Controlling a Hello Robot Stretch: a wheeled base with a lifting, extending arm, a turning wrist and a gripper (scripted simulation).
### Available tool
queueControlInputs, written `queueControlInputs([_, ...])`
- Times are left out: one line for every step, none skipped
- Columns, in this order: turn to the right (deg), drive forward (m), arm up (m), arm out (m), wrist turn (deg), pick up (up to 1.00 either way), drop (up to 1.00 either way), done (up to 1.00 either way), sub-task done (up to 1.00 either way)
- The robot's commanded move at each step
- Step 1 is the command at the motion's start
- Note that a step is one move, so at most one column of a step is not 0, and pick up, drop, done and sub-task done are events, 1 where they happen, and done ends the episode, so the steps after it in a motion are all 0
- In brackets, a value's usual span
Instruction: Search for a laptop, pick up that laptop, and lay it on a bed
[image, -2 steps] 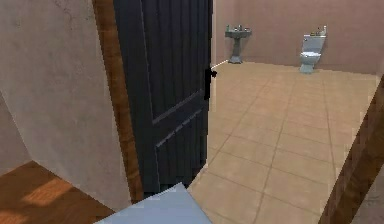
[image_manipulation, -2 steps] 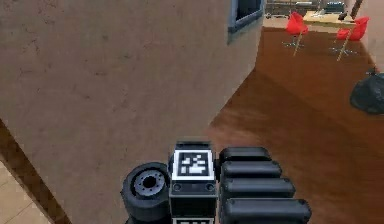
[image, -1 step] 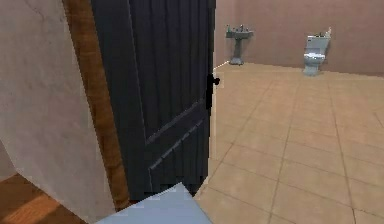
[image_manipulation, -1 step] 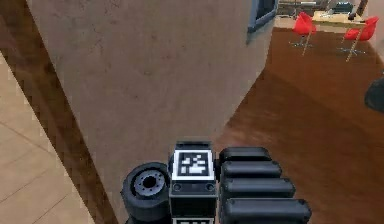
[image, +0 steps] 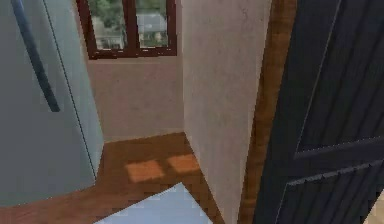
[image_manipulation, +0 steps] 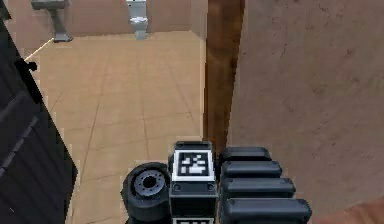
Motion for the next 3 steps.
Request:
queueControlInputs([-45.0,0.0,0.0,0.0,0.0,0.0,0.0,0.0,0.0])
queueControlInputs([-45.0,0.0,0.0,0.0,0.0,0.0,0.0,0.0,0.0])
queueControlInputs([-15.0,0.0,0.0,0.0,0.0,0.0,0.0,0.0,0.0])
